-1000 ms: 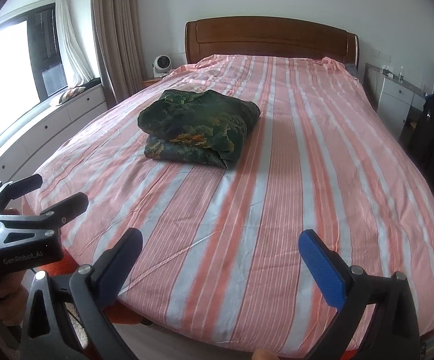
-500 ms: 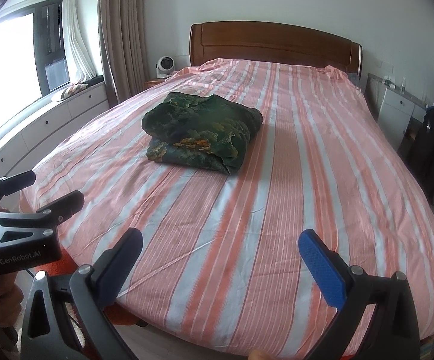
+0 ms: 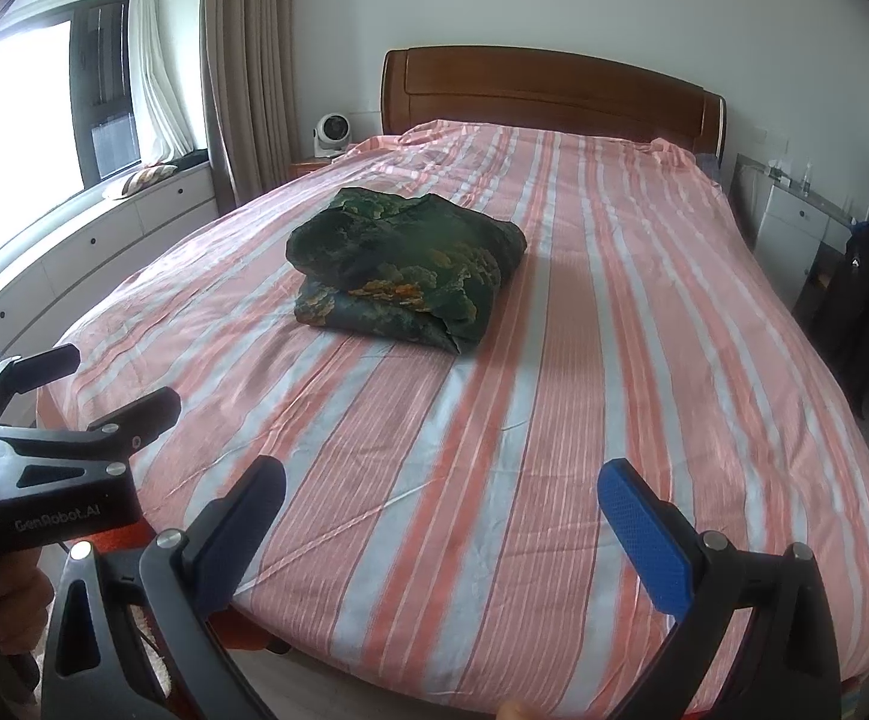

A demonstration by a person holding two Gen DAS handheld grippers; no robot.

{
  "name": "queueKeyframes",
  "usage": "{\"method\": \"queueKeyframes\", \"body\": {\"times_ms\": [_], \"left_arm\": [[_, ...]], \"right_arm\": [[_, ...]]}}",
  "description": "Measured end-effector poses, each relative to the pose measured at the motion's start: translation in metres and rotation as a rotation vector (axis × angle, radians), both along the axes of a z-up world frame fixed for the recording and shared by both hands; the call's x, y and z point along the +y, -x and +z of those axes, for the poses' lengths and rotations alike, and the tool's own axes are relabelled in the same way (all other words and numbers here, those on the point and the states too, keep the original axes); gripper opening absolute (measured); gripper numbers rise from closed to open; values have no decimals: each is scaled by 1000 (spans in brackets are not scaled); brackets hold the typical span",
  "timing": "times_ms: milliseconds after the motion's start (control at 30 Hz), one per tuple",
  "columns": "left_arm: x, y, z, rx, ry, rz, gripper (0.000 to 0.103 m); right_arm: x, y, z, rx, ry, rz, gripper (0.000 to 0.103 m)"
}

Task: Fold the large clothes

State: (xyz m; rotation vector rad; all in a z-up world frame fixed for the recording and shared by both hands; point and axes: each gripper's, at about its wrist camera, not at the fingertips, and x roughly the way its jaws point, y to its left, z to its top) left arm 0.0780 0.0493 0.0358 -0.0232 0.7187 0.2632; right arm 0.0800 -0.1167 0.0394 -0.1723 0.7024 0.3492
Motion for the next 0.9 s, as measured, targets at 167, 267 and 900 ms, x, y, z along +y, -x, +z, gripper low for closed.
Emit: {"method": "queueKeyframes", "body": {"times_ms": [167,267,900], "left_arm": [[1,-2,-2,11,4,-1,103],[2,-2,-3,10,5,-2,103],[-1,-5,-9,3,-11,1,103]], "right_arm": [[1,-2,-4,11,3,2,103],[0,-3,-4,15,1,1,103],[-2,-11,-10,33,-3,-14,103]]}}
